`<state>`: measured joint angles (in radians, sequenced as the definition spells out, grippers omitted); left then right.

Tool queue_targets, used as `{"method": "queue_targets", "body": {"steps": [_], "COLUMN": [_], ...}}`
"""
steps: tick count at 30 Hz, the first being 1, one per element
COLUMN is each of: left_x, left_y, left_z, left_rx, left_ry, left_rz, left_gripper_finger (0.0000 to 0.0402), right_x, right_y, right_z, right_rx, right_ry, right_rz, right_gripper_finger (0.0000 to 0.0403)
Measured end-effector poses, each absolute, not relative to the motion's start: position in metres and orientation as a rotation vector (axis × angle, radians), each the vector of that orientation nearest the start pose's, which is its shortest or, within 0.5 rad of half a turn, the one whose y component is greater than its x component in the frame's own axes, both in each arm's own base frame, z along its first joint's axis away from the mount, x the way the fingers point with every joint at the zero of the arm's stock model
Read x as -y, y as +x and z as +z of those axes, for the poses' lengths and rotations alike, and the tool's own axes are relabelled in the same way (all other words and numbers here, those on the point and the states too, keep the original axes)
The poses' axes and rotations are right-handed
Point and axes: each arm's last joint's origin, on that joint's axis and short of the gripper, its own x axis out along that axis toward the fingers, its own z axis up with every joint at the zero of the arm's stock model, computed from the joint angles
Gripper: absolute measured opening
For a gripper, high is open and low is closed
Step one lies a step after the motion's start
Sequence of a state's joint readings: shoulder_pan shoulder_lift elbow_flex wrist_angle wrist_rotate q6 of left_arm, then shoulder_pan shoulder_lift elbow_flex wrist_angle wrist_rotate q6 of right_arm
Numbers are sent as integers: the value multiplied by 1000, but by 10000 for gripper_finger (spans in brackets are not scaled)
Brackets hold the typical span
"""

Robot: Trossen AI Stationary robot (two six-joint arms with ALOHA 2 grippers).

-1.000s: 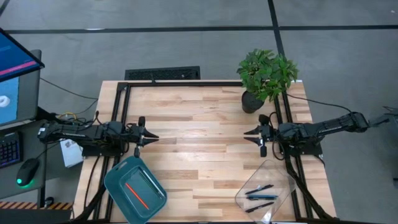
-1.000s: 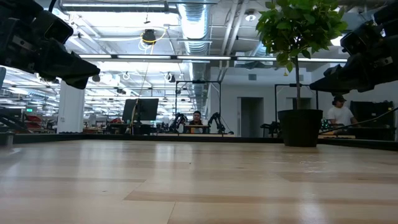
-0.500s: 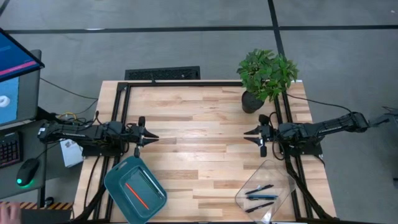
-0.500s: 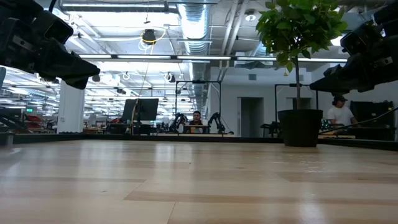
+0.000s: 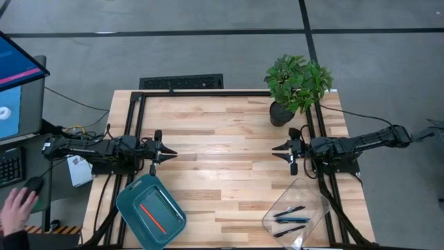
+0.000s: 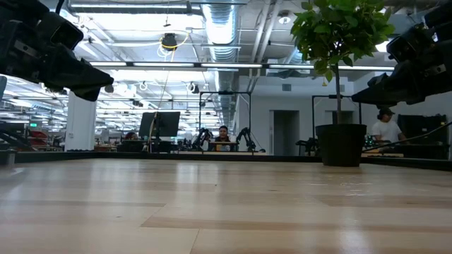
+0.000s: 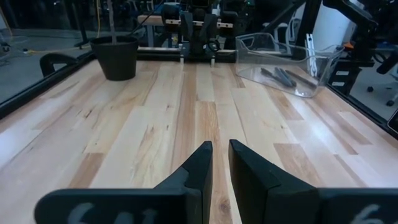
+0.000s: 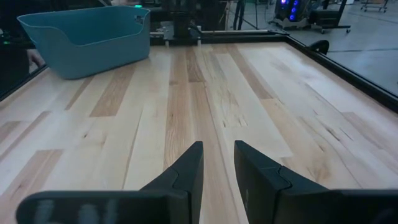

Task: Sort pens & pencils
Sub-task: Return to Home Position

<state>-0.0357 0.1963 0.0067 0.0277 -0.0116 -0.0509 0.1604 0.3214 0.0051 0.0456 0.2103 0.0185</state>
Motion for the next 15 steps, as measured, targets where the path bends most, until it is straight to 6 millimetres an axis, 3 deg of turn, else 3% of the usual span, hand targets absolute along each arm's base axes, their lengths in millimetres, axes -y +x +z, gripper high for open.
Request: {"method": "queue_targets", "body": {"steps": [15], "left_x": [4], "left_y": [108], "left_z": [152], "left_rx": [-162], "left_ry": [-50], "left_rz": [-20], "left_gripper_finger": [43], "right_x": [-12], "right_y": [113], "right_z": [142], "right_rx": [-266], "right_ry": [-31], "right_rz": [-52], "right_gripper_finger": [113]}}
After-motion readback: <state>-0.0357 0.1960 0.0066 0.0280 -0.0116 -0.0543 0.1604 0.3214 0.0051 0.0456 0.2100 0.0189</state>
